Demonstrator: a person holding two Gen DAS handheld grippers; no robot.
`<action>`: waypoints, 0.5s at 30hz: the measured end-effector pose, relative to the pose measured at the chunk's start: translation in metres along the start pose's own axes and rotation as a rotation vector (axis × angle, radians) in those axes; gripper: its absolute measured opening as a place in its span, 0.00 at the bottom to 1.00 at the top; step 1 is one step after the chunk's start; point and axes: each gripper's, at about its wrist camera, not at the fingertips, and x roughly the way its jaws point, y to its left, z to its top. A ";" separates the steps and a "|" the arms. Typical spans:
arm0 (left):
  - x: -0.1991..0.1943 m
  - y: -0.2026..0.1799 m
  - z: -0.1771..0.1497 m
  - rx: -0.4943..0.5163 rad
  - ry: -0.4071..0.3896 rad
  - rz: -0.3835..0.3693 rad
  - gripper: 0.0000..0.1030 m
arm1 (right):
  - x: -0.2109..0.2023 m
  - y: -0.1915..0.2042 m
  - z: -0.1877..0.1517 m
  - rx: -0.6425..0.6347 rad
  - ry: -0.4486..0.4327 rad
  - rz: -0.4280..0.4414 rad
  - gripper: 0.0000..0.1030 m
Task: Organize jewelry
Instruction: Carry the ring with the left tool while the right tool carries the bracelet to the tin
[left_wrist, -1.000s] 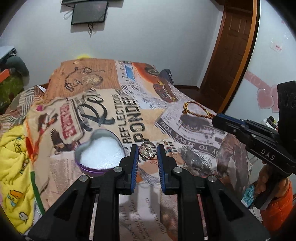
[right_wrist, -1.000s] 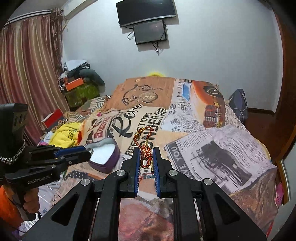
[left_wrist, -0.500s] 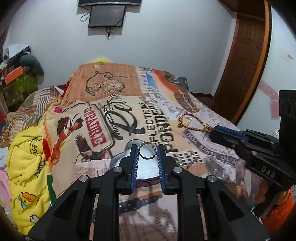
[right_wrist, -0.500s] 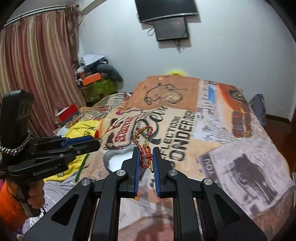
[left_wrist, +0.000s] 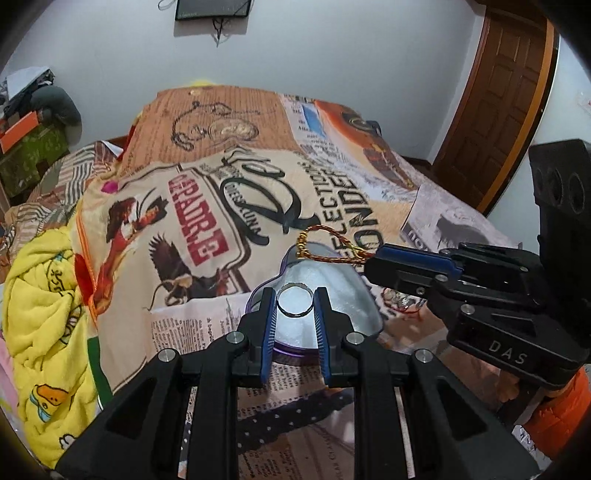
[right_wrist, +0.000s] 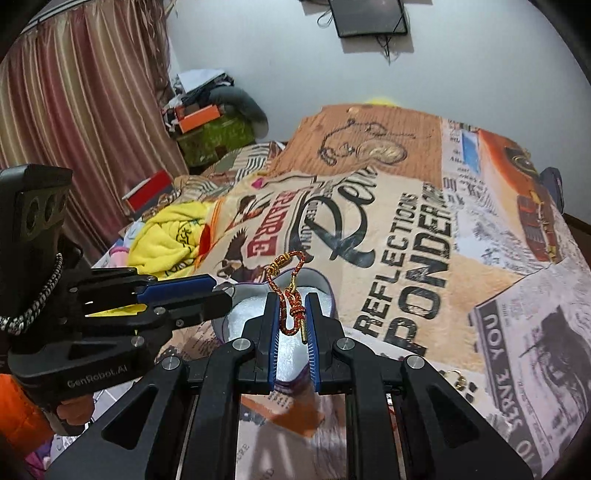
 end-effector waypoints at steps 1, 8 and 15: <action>0.002 0.001 -0.001 0.000 0.006 0.000 0.19 | 0.003 0.000 0.000 0.001 0.008 0.005 0.12; 0.009 0.006 -0.002 -0.009 0.027 -0.013 0.19 | 0.014 0.001 -0.002 -0.004 0.046 0.011 0.12; 0.011 0.005 -0.002 -0.003 0.032 -0.009 0.19 | 0.017 0.003 -0.004 -0.017 0.075 0.008 0.13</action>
